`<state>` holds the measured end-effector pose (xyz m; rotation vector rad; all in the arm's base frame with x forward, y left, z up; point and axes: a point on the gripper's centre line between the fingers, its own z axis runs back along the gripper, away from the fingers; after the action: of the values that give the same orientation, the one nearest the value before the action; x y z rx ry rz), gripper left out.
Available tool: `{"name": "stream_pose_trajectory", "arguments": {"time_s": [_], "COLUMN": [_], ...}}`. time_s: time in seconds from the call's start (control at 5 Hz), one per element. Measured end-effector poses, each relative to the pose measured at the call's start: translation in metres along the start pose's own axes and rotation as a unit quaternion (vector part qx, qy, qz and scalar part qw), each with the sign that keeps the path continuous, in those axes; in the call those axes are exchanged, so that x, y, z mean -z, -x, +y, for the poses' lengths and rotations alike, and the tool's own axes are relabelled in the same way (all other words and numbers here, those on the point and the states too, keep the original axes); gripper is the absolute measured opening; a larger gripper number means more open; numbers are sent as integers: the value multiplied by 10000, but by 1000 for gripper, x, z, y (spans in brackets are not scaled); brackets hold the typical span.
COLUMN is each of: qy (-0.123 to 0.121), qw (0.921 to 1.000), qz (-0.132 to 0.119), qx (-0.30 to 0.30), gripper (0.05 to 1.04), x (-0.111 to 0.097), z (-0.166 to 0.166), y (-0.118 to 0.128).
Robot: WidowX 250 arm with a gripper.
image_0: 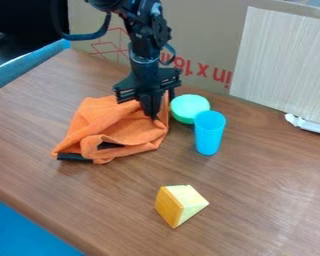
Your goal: Unfold the cloth from right to left
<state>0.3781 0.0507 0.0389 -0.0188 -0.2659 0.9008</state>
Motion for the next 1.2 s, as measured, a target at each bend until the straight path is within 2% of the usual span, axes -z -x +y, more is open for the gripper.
{"name": "stream_pose_trajectory", "arguments": {"time_s": [0.2,0.4,0.6,0.8,1.2], "qy": [25,278,427,591,701], "qw": [9998,9995,9987,9975,9968], "qz": [173,132,233,261,342], "qx": [3,-84,-156,-277,-198], "gripper": [50,50,50,50,50], "x": [-4,-25,-34,-49,-65], "z": [1,6,18,38,90], "y": [1,-13,-23,-39,-64]}}
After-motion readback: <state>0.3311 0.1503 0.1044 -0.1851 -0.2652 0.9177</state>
